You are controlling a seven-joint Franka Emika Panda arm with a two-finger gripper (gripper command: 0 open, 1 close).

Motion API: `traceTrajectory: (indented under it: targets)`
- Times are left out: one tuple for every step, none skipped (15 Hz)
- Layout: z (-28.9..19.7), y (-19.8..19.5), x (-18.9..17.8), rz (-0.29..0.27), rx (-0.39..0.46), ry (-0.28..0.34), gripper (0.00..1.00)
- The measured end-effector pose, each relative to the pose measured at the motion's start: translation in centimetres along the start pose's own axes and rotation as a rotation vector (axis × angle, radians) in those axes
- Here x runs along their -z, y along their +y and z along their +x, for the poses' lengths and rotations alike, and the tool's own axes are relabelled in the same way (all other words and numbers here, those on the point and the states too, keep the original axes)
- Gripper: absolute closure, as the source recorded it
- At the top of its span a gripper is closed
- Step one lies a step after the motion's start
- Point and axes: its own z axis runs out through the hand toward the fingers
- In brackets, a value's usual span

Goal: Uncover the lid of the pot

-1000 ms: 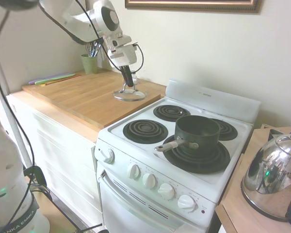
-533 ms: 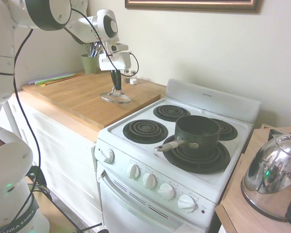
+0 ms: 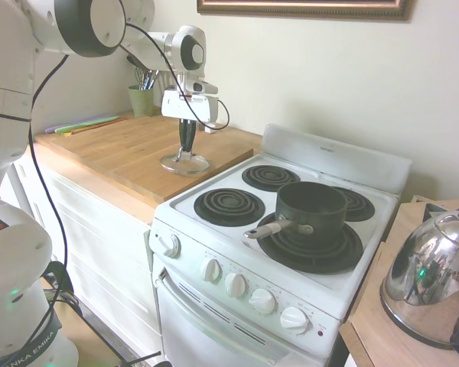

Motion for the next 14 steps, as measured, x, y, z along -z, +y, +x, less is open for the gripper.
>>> traceTrajectory:
  targets:
    - [0.3, -0.1, -0.5, -0.006, 0.012, -0.010, 1.00]
    - [0.4, -0.1, -0.5, -0.013, 0.024, -0.021, 0.00]
    - [0.5, -0.2, -0.6, -0.024, 0.039, -0.030, 0.00]
    - [0.4, -0.3, -0.6, -0.032, 0.053, -0.035, 0.00]
    - [0.3, -0.4, -0.6, -0.040, 0.066, -0.039, 0.00]
    - [0.1, -0.5, -0.6, -0.048, 0.078, -0.041, 0.00]
    - [-0.1, -0.6, -0.7, -0.052, 0.085, -0.041, 0.00]
    - [-0.2, -0.7, -0.7, -0.054, 0.092, -0.040, 0.00]
    - [-0.3, -0.7, -0.8, -0.057, 0.098, -0.038, 0.00]
    - [-0.3, -0.7, -0.7, -0.060, 0.103, -0.035, 0.00]
    - [-0.4, -0.8, -0.6, -0.062, 0.107, -0.033, 0.00]
    - [-0.6, -0.8, -0.5, -0.063, 0.111, -0.029, 0.00]
    - [-0.8, -0.9, -0.3, -0.063, 0.116, -0.022, 0.00]
    - [-1.1, -1.0, 0.1, -0.061, 0.122, -0.007, 0.00]
